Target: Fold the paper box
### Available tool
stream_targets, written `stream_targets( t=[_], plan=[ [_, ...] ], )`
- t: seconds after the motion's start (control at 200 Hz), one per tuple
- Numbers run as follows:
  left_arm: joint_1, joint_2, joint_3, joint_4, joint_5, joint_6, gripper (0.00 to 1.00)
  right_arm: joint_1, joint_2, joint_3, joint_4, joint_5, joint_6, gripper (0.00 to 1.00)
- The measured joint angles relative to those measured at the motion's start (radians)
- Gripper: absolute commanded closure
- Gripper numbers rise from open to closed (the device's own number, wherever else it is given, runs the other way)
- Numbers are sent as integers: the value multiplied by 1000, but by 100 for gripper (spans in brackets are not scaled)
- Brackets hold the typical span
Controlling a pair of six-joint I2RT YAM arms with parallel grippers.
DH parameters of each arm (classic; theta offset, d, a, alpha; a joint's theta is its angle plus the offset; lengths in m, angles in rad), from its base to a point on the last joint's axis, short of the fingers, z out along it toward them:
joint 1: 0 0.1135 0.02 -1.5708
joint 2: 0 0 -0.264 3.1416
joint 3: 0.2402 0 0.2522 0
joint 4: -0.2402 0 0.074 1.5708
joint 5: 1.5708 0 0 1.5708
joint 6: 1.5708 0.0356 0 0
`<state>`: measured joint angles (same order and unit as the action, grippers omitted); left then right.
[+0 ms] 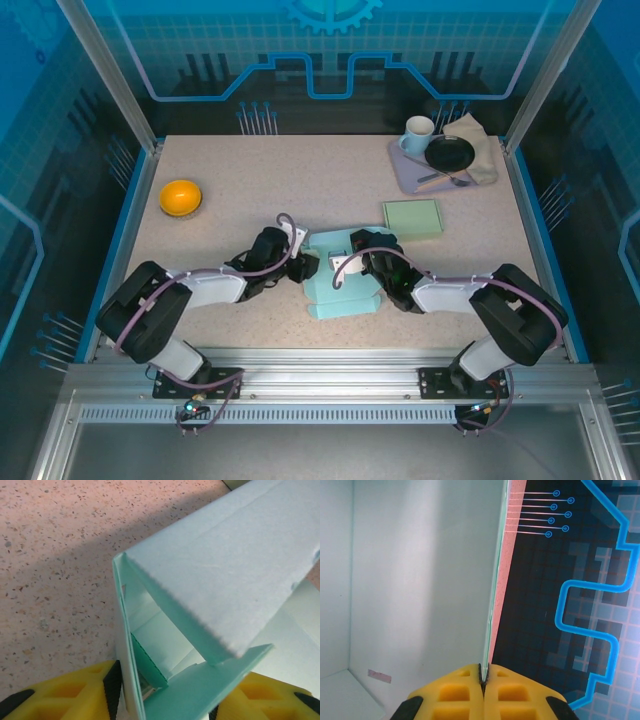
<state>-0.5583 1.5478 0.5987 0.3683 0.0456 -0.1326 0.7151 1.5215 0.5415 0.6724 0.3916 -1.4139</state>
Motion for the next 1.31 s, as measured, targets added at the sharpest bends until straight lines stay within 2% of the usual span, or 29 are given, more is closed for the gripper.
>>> stream_targets(
  t=[0.15, 0.355, 0.55, 0.755, 0.79, 0.95, 1.14, 1.306],
  plan=[
    [-6, 36, 34, -3, -16, 30, 45, 0, -5, -2, -7, 0, 11, 100],
    [-31, 72, 83, -24, -88, 80, 57, 0, -12, -2, -28, 14, 19, 100],
    [-67, 99, 114, -37, -185, 100, 57, 0, -12, -2, -34, 28, 33, 100],
    [-84, 125, 149, -57, -245, 105, 64, 0, -12, 6, -51, 37, 53, 100],
    [-88, 129, 157, -66, -256, 99, 63, 0, -11, 8, -54, 39, 58, 100],
    [-102, 143, 198, -109, -257, 43, 40, -2, -3, 28, -69, 47, 107, 100],
    [-80, 116, 196, -140, -150, 27, 38, -24, -1, 35, -77, 26, 139, 100],
    [-35, -23, 126, -158, -15, 26, 34, -40, 13, 37, -58, -6, 139, 100]
  ],
)
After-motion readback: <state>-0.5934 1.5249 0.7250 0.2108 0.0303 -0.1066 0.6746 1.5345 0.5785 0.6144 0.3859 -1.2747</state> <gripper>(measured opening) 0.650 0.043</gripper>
